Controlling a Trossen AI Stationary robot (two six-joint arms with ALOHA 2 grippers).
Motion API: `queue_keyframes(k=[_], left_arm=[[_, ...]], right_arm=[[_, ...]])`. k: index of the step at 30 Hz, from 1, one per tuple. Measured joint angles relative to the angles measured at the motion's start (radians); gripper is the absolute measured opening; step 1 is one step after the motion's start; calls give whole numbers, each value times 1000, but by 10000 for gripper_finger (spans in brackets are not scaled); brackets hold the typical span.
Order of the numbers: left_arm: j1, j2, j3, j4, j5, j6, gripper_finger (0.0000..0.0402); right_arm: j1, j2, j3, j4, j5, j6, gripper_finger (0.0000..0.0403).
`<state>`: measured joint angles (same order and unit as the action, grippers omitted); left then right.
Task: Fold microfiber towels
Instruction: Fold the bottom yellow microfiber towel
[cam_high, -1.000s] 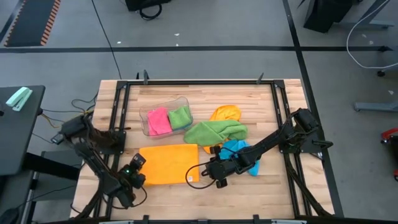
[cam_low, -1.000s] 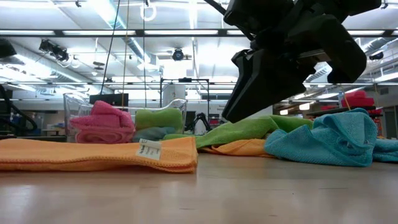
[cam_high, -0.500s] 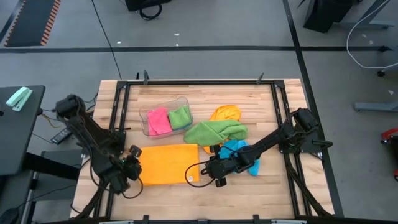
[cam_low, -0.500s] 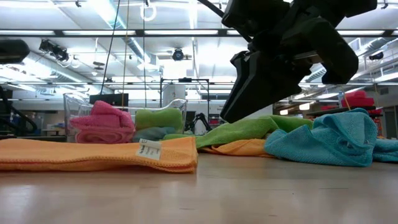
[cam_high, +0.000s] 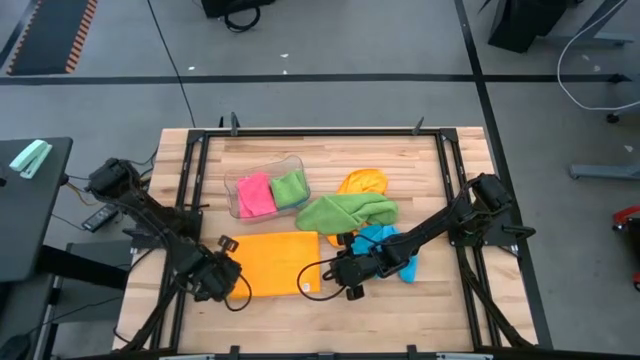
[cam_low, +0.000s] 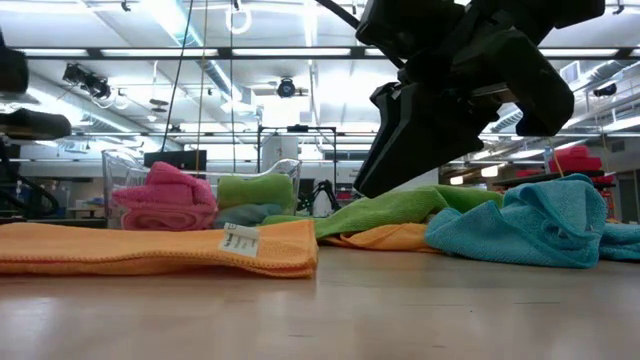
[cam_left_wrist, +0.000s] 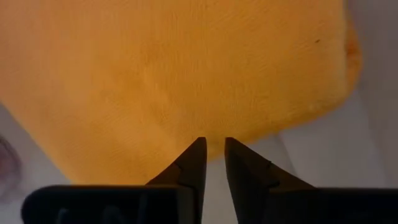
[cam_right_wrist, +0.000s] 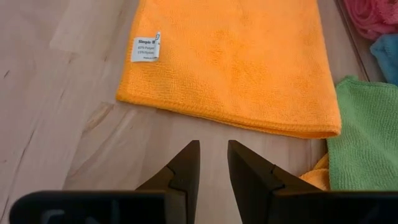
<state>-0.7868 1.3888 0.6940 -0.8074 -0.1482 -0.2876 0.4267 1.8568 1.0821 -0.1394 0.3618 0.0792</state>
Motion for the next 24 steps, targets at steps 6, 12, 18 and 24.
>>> queue_keyframes(k=[6, 12, 18, 24], left_arm=[[1, 31, 61, -30, -7, 139, 82], [-3, 147, 95, -117, -11, 213, 142], [-3, 207, 96, -149, -11, 356, 185], [-3, 209, 97, -148, -12, 436, 184]], right_arm=[[1, 0, 0, 0, 0, 0, 92], [1, 0, 0, 0, -1, -5, 92], [1, 0, 0, 0, -1, -3, 92], [1, 0, 0, 0, 0, -3, 92]])
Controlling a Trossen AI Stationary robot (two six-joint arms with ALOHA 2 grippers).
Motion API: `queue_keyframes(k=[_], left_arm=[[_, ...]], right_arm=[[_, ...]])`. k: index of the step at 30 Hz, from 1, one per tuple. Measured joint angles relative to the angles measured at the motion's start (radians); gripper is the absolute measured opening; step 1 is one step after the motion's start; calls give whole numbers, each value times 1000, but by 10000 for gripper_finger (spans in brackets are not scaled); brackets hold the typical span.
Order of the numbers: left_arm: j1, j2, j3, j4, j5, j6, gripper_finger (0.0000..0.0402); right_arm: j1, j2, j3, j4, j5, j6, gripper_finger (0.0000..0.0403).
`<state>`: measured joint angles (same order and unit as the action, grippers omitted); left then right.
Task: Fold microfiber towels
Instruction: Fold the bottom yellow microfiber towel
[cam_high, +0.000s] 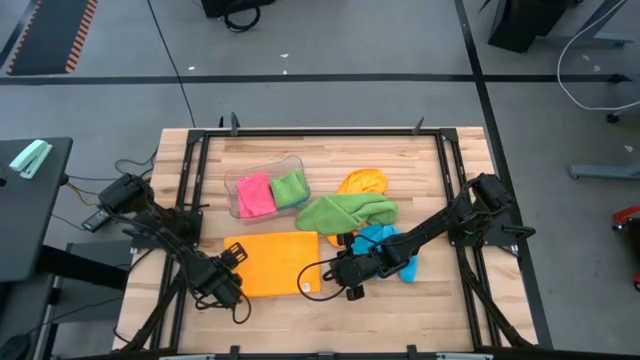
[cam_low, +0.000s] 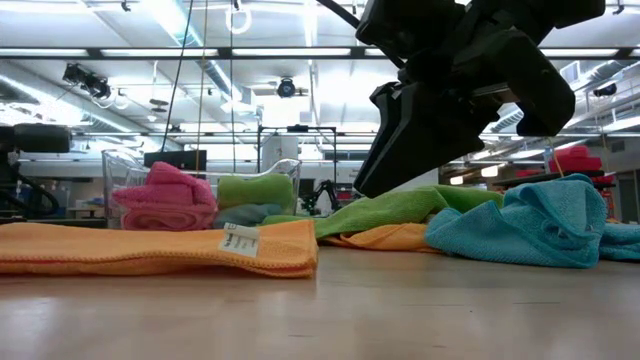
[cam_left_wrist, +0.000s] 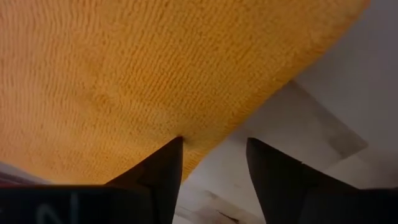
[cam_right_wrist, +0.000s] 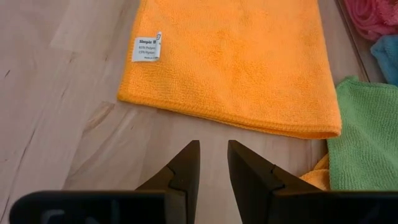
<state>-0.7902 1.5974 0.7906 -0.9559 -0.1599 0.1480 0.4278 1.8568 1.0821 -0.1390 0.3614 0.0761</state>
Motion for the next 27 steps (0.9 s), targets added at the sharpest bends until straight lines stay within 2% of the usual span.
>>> queue_keyframes(k=[6, 15, 18, 25, 27], left_arm=[[0, 0, -2, 15, -1, 92, 175], [-6, -6, -42, 94, -5, 129, 160], [-6, -6, -43, 102, 4, 127, 131], [-4, -3, -29, 139, 42, 71, 28], [-4, -2, -20, 153, 47, 57, 11]], right_arm=[[0, 0, 0, 8, 0, 0, 92], [0, 0, 0, 8, 0, 2, 92], [0, 0, 0, 8, 0, 2, 92], [0, 0, 0, 10, 0, 2, 92], [0, 0, 0, 14, 0, 2, 92]])
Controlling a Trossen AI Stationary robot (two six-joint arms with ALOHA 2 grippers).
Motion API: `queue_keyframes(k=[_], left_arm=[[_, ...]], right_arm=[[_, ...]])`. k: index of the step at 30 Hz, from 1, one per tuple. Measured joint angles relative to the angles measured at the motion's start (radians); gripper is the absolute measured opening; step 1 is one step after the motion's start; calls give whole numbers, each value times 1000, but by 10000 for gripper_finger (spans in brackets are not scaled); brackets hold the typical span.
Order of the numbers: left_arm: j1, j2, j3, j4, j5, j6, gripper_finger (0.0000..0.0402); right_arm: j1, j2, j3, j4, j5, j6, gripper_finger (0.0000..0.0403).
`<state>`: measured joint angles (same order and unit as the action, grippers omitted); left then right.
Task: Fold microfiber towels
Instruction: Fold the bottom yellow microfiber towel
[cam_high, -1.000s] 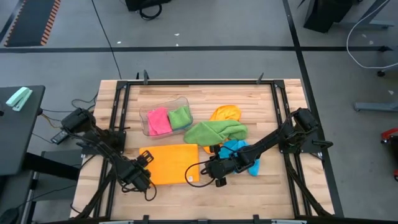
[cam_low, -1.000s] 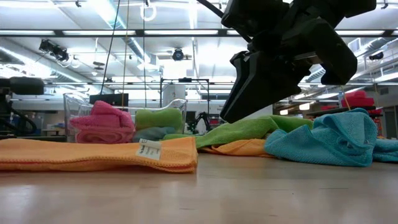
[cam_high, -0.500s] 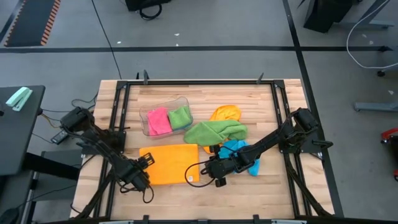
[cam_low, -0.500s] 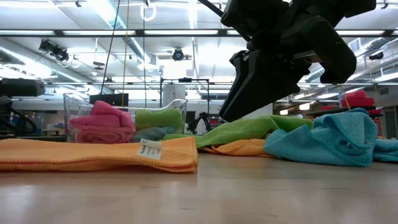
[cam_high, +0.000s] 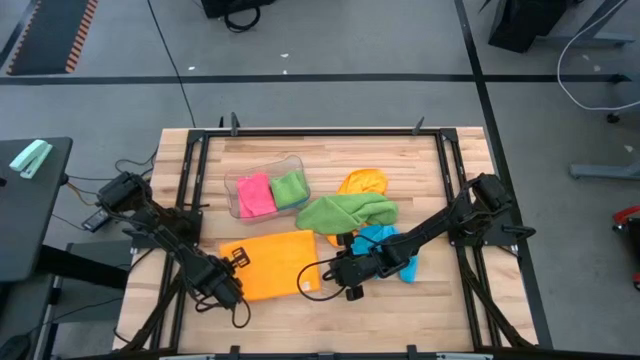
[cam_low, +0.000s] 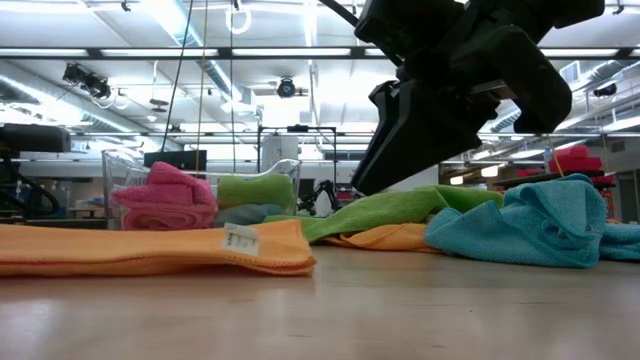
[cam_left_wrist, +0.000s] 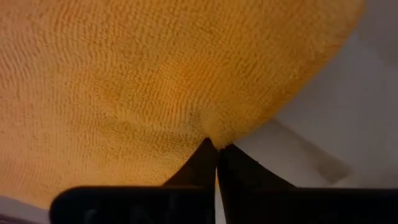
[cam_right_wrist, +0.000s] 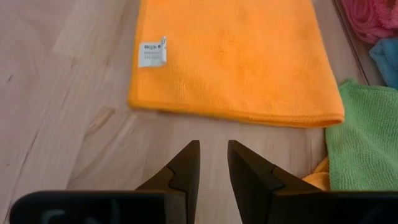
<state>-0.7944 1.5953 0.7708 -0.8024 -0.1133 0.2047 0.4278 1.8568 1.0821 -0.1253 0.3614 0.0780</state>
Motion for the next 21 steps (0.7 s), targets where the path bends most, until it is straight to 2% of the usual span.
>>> queue_keyframes(k=[6, 14, 21], left_arm=[[23, -1, 76, 21, 60, -40, 8], [83, -18, 270, -142, 129, -96, 6], [96, -8, 291, -110, 139, -92, 8]], right_arm=[[0, 0, 0, 6, 0, 0, 92], [-6, 10, 0, 107, 0, -12, 92], [-16, 88, -1, 253, -20, -75, 92]])
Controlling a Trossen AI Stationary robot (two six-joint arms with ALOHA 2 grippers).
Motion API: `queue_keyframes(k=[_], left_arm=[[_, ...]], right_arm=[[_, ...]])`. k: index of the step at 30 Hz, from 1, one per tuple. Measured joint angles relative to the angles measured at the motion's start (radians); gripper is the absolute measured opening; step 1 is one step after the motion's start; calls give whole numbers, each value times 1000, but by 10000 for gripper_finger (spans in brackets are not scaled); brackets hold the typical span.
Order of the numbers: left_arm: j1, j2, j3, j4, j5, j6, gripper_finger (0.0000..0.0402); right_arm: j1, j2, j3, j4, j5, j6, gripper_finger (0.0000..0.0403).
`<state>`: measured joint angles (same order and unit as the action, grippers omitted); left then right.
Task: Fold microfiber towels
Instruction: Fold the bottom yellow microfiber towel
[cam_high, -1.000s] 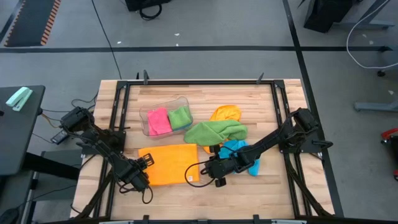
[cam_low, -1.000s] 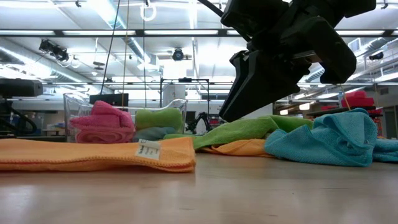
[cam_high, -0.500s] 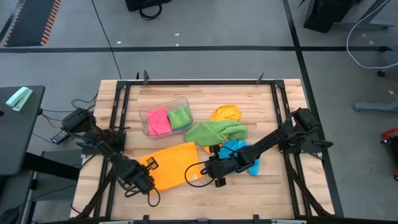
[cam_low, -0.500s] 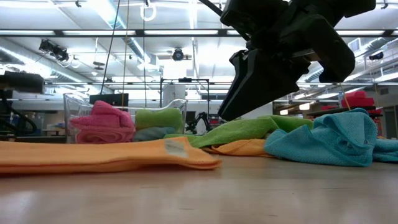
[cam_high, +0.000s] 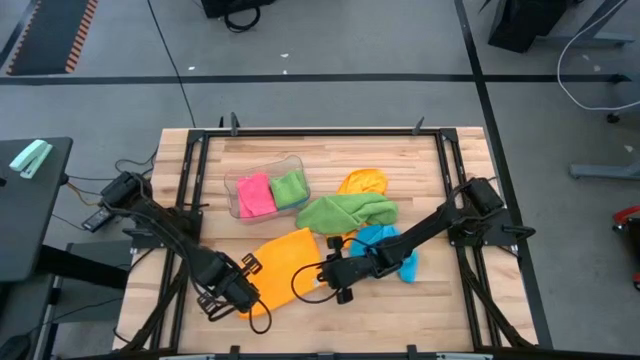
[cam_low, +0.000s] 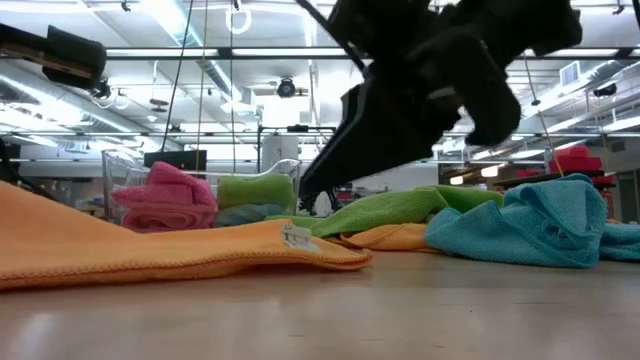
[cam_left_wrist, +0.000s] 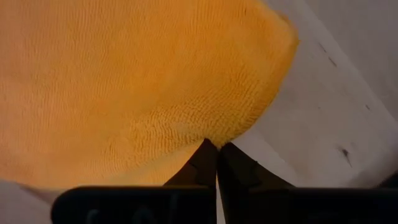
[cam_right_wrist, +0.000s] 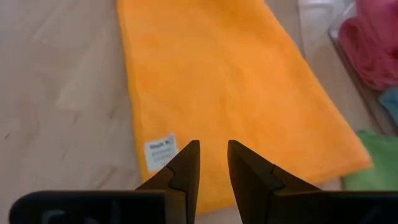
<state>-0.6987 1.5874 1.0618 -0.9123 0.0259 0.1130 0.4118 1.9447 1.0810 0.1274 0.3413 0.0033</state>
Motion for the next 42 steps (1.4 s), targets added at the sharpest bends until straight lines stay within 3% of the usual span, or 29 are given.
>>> queue_keyframes(k=[9, 15, 28, 36, 42], left_arm=[[21, 34, -16, 127, 28, 1, 10], [29, 32, -5, 127, 42, 3, 8], [133, 29, 13, 105, -66, 83, 16], [215, 29, 11, 142, -71, 157, 6], [248, 74, 11, 169, -66, 222, 24]], right_arm=[[-3, 11, 0, 88, -52, -3, 92], [-3, 11, 0, 84, -52, 46, 92], [-10, 28, 1, 81, -53, 45, 92], [-10, 28, 1, 77, -52, 30, 92], [-10, 28, 1, 76, -52, 30, 92]])
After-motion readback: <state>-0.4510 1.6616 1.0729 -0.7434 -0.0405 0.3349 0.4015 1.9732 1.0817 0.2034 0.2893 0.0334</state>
